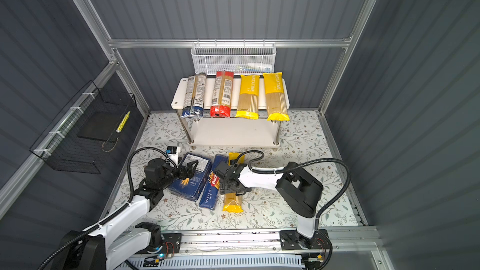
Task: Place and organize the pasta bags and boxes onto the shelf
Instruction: 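Close the right gripper on the yellow Pastatime bag and lift slightly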
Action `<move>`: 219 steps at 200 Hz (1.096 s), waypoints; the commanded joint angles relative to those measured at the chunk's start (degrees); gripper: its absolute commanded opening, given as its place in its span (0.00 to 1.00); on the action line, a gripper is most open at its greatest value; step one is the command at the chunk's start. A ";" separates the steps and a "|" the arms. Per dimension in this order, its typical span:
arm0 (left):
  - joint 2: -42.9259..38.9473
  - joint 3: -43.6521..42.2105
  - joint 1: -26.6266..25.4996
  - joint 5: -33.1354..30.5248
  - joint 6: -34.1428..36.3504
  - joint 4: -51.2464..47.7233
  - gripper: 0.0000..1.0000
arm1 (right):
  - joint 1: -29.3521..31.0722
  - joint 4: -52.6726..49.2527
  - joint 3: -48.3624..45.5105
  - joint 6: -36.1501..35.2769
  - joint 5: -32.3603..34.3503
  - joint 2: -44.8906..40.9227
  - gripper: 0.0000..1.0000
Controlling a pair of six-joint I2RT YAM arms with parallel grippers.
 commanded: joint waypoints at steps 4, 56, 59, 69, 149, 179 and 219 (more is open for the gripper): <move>0.18 1.63 -0.19 0.81 0.74 -1.03 0.99 | -0.50 -4.13 1.81 0.93 0.87 1.13 0.99; 0.18 1.65 -0.14 0.84 0.75 -1.03 0.99 | -1.65 -8.15 -1.11 0.10 2.20 -1.16 0.99; 0.21 1.65 -0.12 0.84 0.79 -1.03 0.99 | -1.70 -7.95 -1.57 0.11 2.08 -1.61 0.99; 0.15 1.67 -0.17 0.84 0.81 -1.04 0.99 | -1.79 -6.10 -3.81 -0.05 2.15 -3.70 0.99; 0.19 1.59 -0.17 0.93 0.83 -1.03 0.99 | -1.19 -2.62 -3.49 -9.95 3.17 -6.87 0.99; 0.25 1.67 -0.18 0.94 0.83 -1.07 0.99 | -1.18 -3.78 -2.16 -9.25 3.66 -3.90 0.99; 0.11 1.56 -0.15 0.89 0.83 -0.94 0.99 | -1.45 -6.11 -2.93 -7.40 6.78 -3.30 0.99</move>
